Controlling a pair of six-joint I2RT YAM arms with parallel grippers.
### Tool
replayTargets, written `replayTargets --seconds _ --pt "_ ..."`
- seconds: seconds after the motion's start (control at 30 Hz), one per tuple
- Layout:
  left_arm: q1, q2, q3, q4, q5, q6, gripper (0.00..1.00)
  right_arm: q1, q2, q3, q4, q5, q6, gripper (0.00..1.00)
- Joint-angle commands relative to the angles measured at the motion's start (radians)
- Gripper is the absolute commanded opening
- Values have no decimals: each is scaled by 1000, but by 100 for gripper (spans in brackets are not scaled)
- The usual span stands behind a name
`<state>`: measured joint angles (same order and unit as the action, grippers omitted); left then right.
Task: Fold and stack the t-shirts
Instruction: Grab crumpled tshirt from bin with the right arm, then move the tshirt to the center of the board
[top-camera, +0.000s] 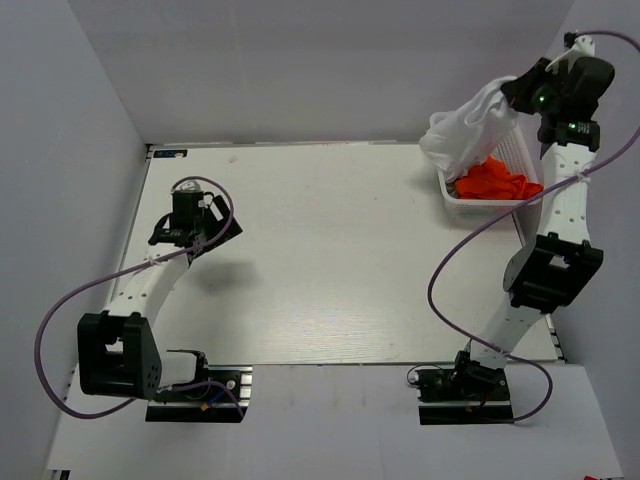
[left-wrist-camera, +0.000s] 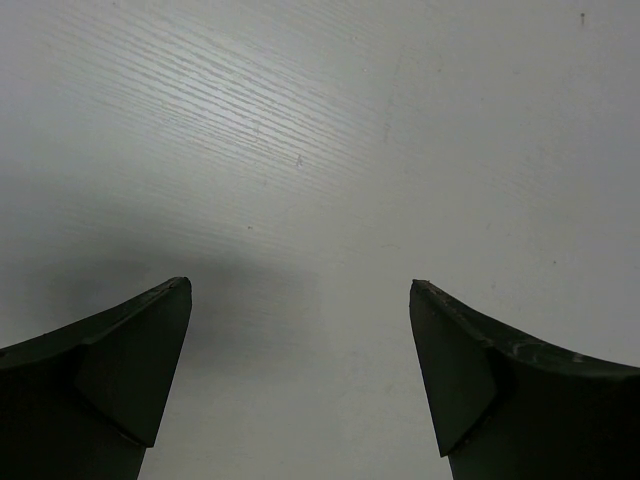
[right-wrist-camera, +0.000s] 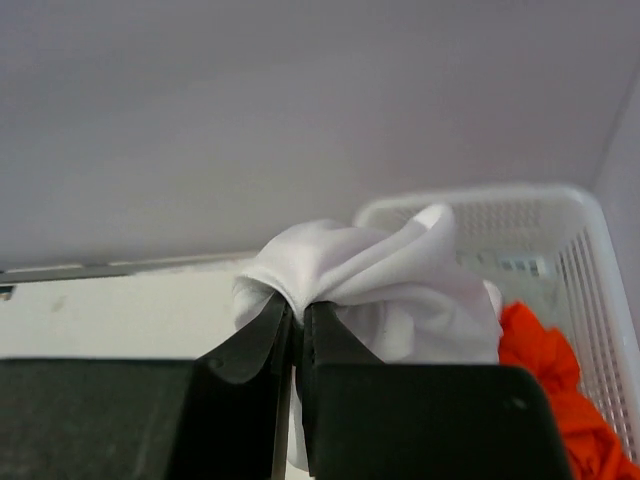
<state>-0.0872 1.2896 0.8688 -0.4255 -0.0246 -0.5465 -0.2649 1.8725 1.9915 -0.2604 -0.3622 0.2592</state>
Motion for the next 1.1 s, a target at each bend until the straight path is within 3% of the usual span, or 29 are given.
replayTargets --seconds 0.0,0.23,0.27,0.37,0.47,0.67,0.87,0.97,1.03,1.07 --pt "4 -75 -1 10 26 7 100 16 -99 87 78 -158 31 0" --pt "4 -137 -11 19 46 7 100 52 -128 177 182 -371 165 0" --pt "4 -138 -11 19 46 7 100 56 -125 196 235 -488 190 0" --pt "4 -159 -21 19 55 7 100 98 -102 225 408 -654 356 0" --pt "4 -177 -21 19 55 7 100 173 -82 253 501 -722 454 0" --pt "4 -207 -21 19 55 7 100 405 -66 291 504 -727 402 0" --pt "4 -216 1 7 5 -35 100 536 -6 296 527 -708 376 0" --pt "4 -216 21 -25 -24 -58 100 533 -12 157 530 -673 333 0" --pt "4 -216 21 -39 -61 -98 100 515 -64 -65 441 -600 266 0" --pt "4 -216 9 -53 -73 -116 100 512 -94 -115 391 -566 88 0"
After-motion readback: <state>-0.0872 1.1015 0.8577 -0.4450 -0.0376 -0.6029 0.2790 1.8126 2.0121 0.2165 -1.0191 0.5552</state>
